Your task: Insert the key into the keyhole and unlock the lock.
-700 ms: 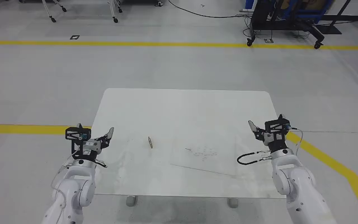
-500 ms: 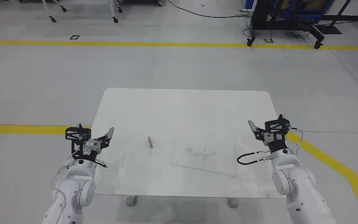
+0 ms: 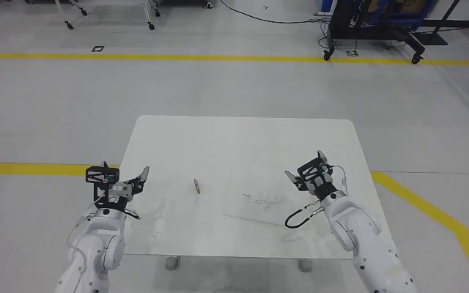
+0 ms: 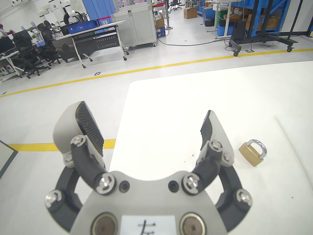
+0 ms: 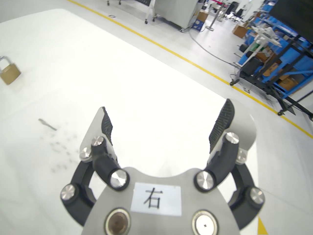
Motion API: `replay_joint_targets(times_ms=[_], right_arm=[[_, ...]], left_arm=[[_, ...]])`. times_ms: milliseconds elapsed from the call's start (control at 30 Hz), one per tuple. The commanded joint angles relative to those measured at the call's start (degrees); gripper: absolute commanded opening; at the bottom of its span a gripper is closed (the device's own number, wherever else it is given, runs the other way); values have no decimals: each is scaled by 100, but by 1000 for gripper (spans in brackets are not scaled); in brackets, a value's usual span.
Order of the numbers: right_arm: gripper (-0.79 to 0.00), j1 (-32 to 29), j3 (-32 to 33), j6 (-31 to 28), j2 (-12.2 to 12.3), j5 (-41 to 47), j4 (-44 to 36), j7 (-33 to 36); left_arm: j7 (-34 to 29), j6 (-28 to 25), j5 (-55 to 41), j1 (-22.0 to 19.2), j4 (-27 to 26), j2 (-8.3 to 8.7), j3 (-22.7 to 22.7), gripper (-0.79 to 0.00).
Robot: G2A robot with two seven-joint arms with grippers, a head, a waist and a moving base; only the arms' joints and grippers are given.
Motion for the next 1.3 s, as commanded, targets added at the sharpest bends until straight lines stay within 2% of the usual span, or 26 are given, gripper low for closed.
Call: replay_joint_targets(times_ms=[0, 367, 533, 733, 933, 1033, 1067, 1100, 1133, 1267], right_arm=[[0, -1, 6, 22, 1, 6, -3, -1], [0, 6, -30, -85, -2, 66, 3, -50], [0, 579, -391, -1808, 13, 350, 671, -448], [0, 1487, -1116, -3211, -25, -69, 1543, -480], [0, 2091, -1722, -3941, -102, -279, 2050, -344], [-160, 2303, -1878, -4100, -146, -102, 2278, -214], [-188, 2374, -1918, -4145, -159, -37, 2364, -155], [-308, 2437, -1965, -4175, -174, 21, 2437, -96], [-372, 2493, -2011, -4198, -189, 86, 2503, -47], [-434, 2672, -2216, -4093, -254, 177, 2705, 194]], left_arm=[[0, 0, 0, 0, 0, 0, 0, 0], [0, 0, 0, 0, 0, 0, 0, 0], [0, 0, 0, 0, 0, 0, 0, 0], [0, 0, 0, 0, 0, 0, 0, 0], [0, 0, 0, 0, 0, 0, 0, 0], [0, 0, 0, 0, 0, 0, 0, 0], [0, 0, 0, 0, 0, 0, 0, 0], [0, 0, 0, 0, 0, 0, 0, 0], [0, 0, 0, 0, 0, 0, 0, 0], [0, 0, 0, 0, 0, 0, 0, 0]])
